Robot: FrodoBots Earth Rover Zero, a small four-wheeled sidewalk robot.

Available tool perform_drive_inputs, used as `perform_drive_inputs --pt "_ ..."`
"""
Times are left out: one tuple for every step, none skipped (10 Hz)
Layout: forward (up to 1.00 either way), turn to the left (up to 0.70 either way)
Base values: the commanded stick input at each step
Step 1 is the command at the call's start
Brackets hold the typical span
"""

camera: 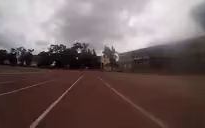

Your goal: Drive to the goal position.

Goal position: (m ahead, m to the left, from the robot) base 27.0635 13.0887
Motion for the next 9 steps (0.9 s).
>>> perform_drive_inputs --pt "1.0 0.0" --pt "1.0 0.0" --pt "1.0 0.0" --pt "1.0 0.0" --pt "1.0 0.0" --pt "1.0 0.0" --pt "1.0 0.0" --pt "1.0 0.0" --pt "1.0 0.0"
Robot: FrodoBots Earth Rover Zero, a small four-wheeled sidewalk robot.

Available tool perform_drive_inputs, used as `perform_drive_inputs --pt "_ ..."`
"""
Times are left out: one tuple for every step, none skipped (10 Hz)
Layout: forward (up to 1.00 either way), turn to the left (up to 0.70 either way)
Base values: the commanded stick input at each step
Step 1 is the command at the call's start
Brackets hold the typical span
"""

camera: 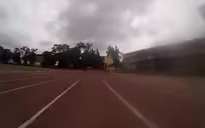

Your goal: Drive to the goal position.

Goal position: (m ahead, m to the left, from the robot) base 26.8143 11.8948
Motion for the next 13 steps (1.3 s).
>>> perform_drive_inputs --pt "1.0 0.0" --pt "1.0 0.0" --pt "1.0 0.0" --pt "1.0 0.0" --pt "1.0 0.0" --pt "1.0 0.0" --pt "1.0 0.0" --pt "1.0 0.0" --pt "1.0 0.0" --pt "1.0 0.0" --pt "1.0 0.0" --pt "1.0 0.0" --pt "1.0 0.0"
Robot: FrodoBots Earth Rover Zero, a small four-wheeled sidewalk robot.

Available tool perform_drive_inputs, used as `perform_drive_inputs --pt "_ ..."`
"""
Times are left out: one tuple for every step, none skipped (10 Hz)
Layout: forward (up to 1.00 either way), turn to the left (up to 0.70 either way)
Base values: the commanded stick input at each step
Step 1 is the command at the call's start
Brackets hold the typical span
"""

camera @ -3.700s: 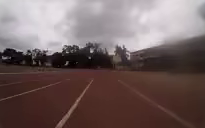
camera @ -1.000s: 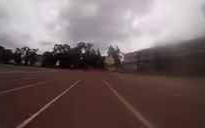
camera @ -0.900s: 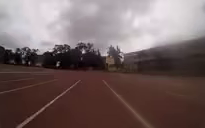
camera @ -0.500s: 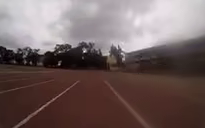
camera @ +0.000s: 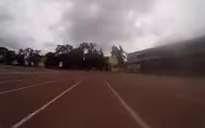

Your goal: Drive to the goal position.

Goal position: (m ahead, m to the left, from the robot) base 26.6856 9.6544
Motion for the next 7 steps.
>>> perform_drive_inputs --pt "1.0 0.0" --pt "1.0 0.0" --pt "1.0 0.0" --pt "1.0 0.0" --pt "1.0 0.0" --pt "1.0 0.0" --pt "1.0 0.0"
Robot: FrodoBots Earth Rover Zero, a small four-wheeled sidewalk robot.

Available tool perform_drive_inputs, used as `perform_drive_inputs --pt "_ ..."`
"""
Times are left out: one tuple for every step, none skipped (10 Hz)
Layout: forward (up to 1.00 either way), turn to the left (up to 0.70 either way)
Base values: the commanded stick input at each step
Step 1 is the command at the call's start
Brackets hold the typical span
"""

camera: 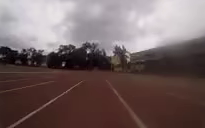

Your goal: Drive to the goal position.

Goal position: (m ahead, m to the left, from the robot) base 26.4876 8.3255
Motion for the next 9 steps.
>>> perform_drive_inputs --pt "1.0 0.0" --pt "1.0 0.0" --pt "1.0 0.0" --pt "1.0 0.0" --pt "1.0 0.0" --pt "1.0 0.0" --pt "1.0 0.0" --pt "1.0 0.0" --pt "1.0 0.0"
